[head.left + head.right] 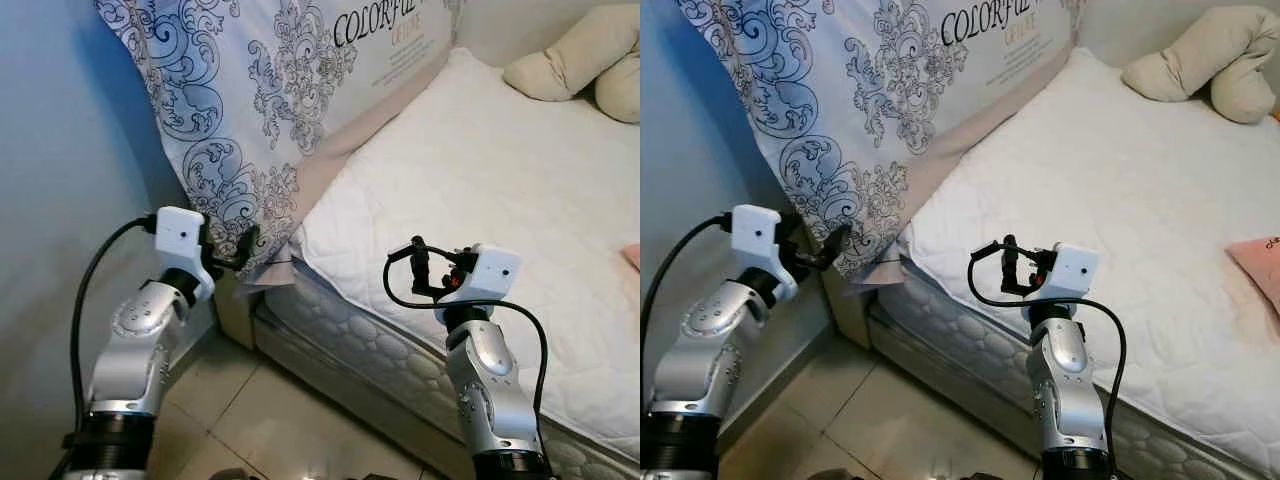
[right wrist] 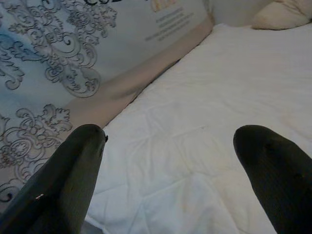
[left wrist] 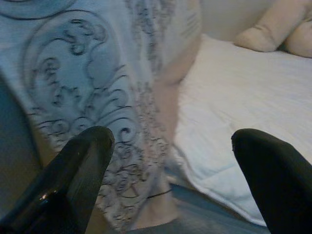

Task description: Clean up the room

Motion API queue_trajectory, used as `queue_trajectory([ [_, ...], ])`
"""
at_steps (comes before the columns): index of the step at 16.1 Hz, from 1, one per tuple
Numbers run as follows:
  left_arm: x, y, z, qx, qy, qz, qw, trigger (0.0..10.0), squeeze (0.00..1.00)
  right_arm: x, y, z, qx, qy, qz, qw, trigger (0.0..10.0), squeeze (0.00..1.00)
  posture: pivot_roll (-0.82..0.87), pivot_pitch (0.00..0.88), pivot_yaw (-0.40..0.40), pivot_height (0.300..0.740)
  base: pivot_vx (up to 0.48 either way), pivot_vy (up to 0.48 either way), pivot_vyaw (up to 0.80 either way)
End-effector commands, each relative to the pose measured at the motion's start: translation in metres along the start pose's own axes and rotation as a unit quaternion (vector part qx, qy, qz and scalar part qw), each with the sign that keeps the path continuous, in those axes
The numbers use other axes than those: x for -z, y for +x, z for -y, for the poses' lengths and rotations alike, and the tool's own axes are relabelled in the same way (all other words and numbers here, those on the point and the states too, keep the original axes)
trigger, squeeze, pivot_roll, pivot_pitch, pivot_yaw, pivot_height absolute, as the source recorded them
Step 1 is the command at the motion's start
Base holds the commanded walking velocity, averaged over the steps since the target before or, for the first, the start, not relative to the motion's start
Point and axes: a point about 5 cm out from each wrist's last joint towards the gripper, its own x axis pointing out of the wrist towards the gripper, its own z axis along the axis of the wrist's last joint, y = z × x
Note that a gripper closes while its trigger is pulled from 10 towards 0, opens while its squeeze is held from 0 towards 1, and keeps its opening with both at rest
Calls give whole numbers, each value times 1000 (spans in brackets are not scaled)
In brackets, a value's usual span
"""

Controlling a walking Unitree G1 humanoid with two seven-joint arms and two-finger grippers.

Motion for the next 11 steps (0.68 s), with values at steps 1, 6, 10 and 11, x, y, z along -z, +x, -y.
queue_trajectory([
  [1, 5, 4, 25, 47, -11, -12, 999, 10000, 1000, -4, -6, 11, 24, -5, 14, 1000, 10000, 1000, 64, 0, -24, 731, 0, 0, 0],
  [6, 10, 16, 43, 95, 15, -25, 995, 10000, 1000, -3, -14, 16, 33, -35, 19, 999, 10000, 1000, -19, 0, 36, 731, 0, 0, 0],
  [10, 21, 17, 9, -19, -32, -39, 999, 10000, 0, -7, -10, 24, 21, -74, 6, 997, 10000, 0, -28, 0, 4, 731, 0, 0, 0],
  [11, 16, 18, 13, -8, -32, -26, 999, 10000, 0, -9, -7, 24, 14, -63, 13, 998, 10000, 0, -18, 0, -4, 731, 0, 0, 0],
])
